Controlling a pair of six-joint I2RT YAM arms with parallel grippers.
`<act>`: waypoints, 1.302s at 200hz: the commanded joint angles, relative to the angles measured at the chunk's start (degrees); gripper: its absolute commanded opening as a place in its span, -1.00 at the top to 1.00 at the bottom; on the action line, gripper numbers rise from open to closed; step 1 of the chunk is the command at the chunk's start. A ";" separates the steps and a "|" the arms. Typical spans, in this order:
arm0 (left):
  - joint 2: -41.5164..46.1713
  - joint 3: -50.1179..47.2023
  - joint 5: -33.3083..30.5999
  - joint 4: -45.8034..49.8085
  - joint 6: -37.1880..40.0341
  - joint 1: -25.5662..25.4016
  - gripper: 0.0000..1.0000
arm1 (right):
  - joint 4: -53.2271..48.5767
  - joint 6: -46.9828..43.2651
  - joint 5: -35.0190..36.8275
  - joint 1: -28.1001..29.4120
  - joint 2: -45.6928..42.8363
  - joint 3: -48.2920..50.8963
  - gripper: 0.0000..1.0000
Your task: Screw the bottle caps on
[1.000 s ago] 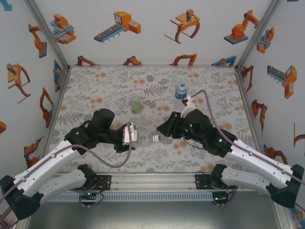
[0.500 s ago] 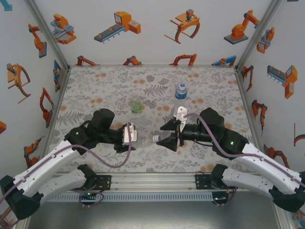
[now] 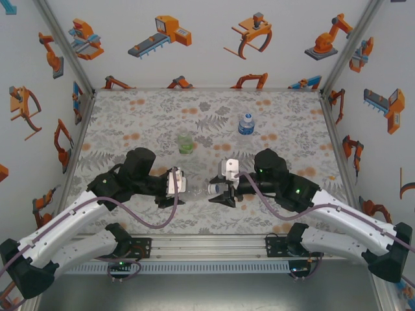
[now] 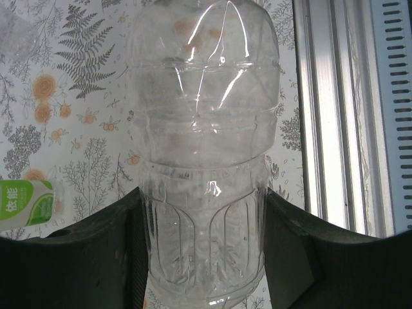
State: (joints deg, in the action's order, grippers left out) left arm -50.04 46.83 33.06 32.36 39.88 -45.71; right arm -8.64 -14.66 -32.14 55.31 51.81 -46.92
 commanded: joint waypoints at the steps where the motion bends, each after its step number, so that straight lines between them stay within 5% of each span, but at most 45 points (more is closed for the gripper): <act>1: 0.73 0.28 1.99 -0.19 1.14 -0.13 1.00 | 5.02 -0.60 -0.49 -0.11 -0.41 0.75 0.00; 51: 0.87 0.37 1.95 -0.19 1.14 -0.08 1.00 | 6.10 0.06 -0.29 -0.14 -0.08 1.39 0.26; 142: 1.57 0.19 2.03 -0.50 1.03 -0.12 1.00 | 5.48 0.42 -0.29 -0.11 0.92 1.21 0.09; 192: 1.53 0.02 2.26 -0.74 0.75 -0.12 1.00 | 5.66 0.93 -0.42 -0.16 1.18 0.77 0.36; 230: 0.15 0.24 2.36 -0.83 -0.50 -0.14 0.19 | 6.22 2.12 -1.56 -0.09 1.68 -0.09 0.79; 260: -1.49 0.62 2.91 -0.68 -1.47 -0.08 -0.16 | 7.14 2.91 -1.82 -0.03 2.14 -0.37 0.98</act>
State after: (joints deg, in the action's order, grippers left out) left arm -50.30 46.81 33.32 32.58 39.55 -45.71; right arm -4.84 -13.30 -32.12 55.24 53.34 -46.11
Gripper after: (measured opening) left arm 0.561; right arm 0.354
